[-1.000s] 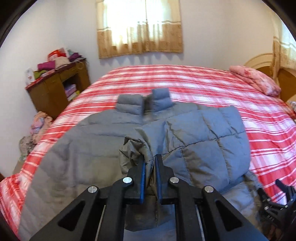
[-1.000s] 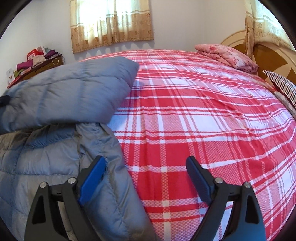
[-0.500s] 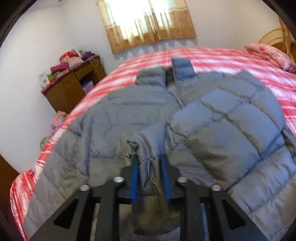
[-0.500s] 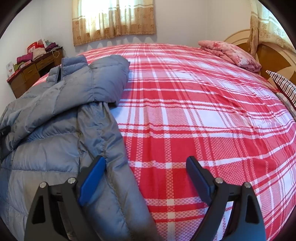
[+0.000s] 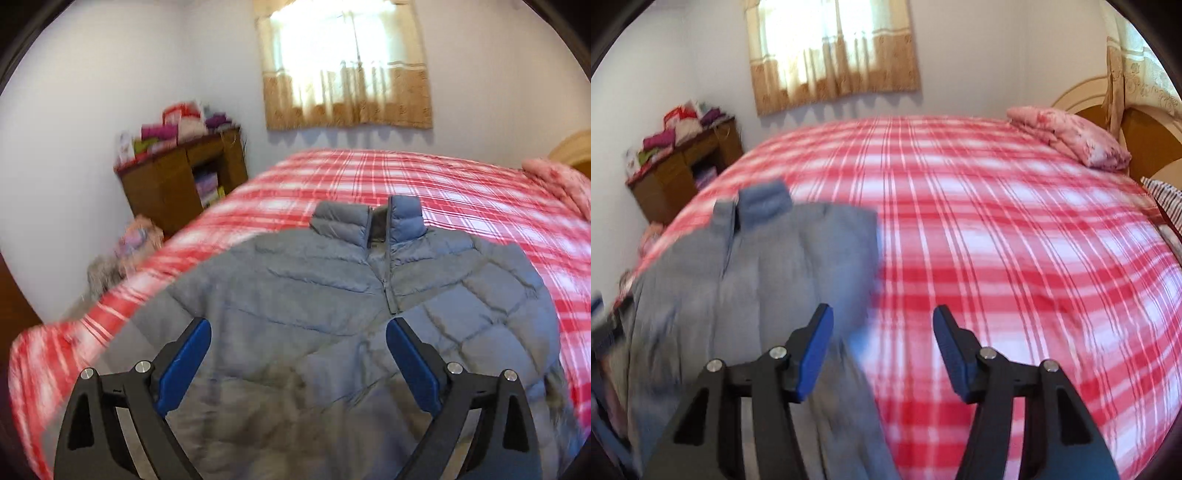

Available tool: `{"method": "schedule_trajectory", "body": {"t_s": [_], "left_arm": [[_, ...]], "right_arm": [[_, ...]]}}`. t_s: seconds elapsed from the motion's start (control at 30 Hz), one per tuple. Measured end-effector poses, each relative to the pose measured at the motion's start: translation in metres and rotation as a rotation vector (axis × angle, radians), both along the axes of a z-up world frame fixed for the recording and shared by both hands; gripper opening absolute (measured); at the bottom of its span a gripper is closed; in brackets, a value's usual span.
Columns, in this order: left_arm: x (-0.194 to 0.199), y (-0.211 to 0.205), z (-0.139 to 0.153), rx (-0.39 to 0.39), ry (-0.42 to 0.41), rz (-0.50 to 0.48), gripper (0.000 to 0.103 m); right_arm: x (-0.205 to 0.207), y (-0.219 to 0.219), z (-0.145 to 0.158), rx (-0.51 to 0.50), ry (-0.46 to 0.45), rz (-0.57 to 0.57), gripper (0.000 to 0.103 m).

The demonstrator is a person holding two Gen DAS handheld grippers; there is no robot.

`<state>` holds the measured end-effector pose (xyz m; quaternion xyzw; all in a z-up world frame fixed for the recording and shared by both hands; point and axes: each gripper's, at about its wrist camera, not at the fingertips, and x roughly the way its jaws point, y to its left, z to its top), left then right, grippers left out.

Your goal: Fold large clothes

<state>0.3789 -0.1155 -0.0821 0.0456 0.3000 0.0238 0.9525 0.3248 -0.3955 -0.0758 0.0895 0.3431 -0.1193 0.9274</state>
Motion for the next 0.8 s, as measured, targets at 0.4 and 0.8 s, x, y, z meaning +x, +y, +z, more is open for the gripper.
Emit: {"method": "schedule_trajectory", "body": {"t_s": [0.4, 0.8], "left_arm": [[0.045, 0.016, -0.085, -0.030, 0.174, 0.079, 0.096], [0.048, 0.007, -0.094, 0.030, 0.235, 0.064, 0.097]], "right_arm": [[0.050, 0.032, -0.089, 0.050, 0.063, 0.100, 0.058], [0.044, 0.023, -0.094, 0.142, 0.079, 0.081, 0.063]]}}
